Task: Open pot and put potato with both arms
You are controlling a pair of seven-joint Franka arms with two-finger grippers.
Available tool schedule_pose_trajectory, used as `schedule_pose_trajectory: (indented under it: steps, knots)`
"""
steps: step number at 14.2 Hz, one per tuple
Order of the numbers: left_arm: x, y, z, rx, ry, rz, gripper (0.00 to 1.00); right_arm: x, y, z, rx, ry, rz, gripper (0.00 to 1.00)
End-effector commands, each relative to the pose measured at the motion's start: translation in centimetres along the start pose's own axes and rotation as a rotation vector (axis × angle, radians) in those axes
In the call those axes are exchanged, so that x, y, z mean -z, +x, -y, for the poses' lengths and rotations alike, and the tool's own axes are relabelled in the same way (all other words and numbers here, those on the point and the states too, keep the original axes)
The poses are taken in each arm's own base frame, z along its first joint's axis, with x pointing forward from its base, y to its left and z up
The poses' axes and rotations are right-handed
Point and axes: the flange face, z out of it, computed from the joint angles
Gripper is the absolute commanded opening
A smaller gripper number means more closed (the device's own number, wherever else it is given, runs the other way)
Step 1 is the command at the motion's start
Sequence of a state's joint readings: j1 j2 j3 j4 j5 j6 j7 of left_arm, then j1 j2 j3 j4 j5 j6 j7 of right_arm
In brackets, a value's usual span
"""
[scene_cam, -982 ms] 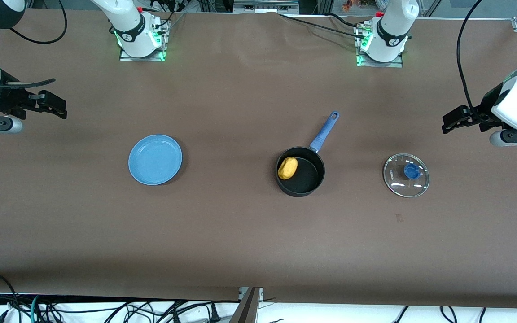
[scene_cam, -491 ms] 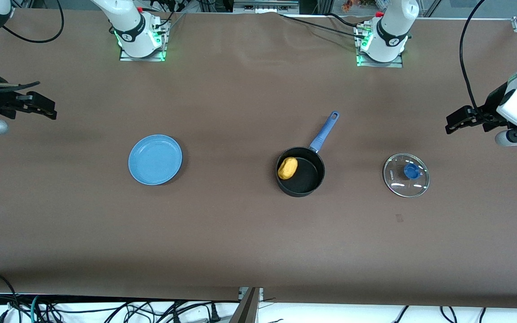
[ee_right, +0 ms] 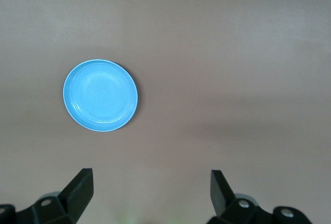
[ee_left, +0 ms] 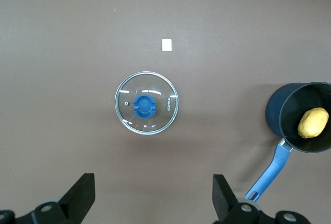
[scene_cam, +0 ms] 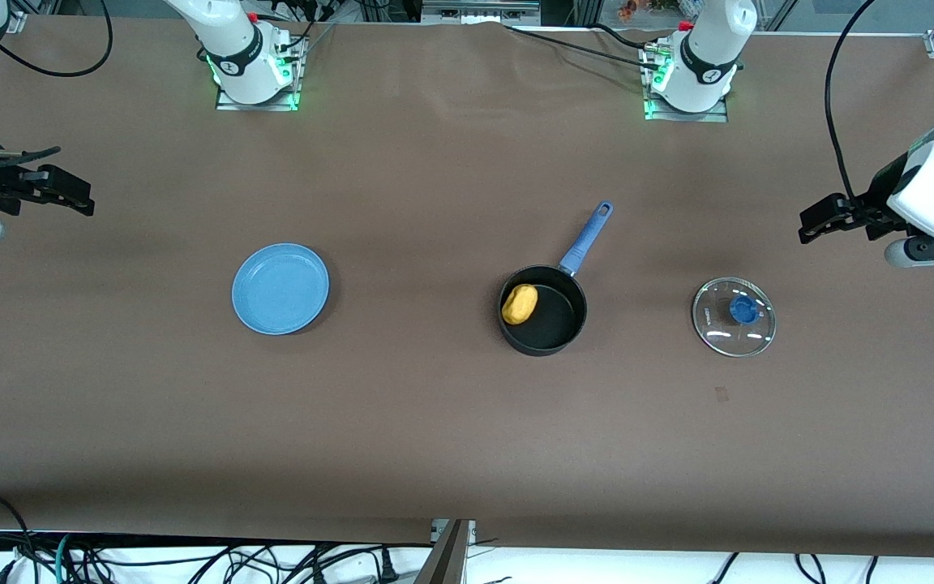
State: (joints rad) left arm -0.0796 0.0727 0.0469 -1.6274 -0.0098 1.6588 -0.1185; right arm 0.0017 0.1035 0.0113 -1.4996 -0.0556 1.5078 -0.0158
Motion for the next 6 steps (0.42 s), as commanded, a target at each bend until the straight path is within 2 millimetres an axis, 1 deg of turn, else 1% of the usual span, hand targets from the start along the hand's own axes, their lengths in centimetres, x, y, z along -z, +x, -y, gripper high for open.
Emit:
schedule_pose_trajectory:
  steps: [1,6]
  knots:
    - [-0.37,-0.12,-0.63,-0.030,-0.017,-0.004,1.00,0.51,-0.14,-0.06,0.016,0.012,0.004,1.00]
    - [-0.95,0.02,-0.81,-0.033,-0.014,0.006,1.00,0.44,-0.08,-0.14,0.014,0.012,0.004,1.00]
